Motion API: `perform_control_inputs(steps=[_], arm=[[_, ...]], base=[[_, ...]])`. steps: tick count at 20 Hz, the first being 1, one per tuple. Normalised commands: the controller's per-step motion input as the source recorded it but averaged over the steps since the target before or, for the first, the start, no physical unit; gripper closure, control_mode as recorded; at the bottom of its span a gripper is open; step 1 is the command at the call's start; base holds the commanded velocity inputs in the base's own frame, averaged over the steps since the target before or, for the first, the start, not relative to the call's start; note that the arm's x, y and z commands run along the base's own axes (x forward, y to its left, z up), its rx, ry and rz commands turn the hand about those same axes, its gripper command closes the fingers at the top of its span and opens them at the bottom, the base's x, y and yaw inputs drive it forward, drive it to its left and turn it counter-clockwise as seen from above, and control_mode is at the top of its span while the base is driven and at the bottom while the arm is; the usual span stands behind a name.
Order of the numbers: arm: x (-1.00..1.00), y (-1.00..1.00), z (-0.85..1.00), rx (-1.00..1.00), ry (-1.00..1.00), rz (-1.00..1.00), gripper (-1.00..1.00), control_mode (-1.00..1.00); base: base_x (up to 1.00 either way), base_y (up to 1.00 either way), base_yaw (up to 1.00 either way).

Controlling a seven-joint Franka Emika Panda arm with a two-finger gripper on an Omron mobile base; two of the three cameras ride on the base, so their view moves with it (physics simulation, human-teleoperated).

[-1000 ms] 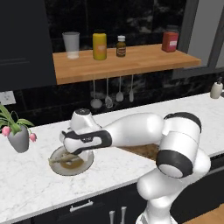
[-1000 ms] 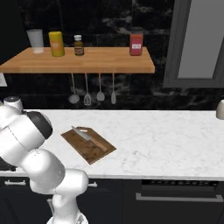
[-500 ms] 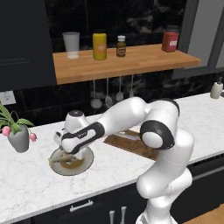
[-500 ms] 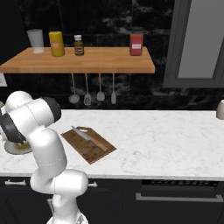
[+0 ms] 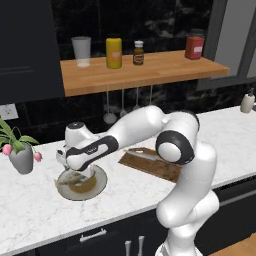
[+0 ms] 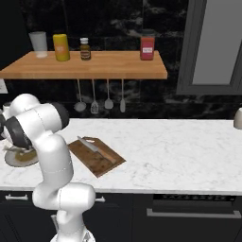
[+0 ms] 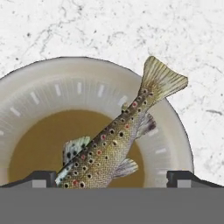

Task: Pick up the knife from the drawer and place it on the cutting board. Then place the meat from the plate to the cutting board.

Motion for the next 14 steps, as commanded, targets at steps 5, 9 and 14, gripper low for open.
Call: perform_control_inputs(steps=[5,9,14], arm=[[-0.26,0.0,0.0,0.0,-0.03,0.01,-1.0,-1.0],[0.0,-0.12,-0.07,-0.01,0.0,0.0,-1.0,-1.0],[-0.09,-0.34,-0.05,-0.01,-0.01,0.0,-1.0,-1.0]], base=[[0.0,0.0,0.0],[0.0,0.0,0.0],[0.0,0.0,0.0]])
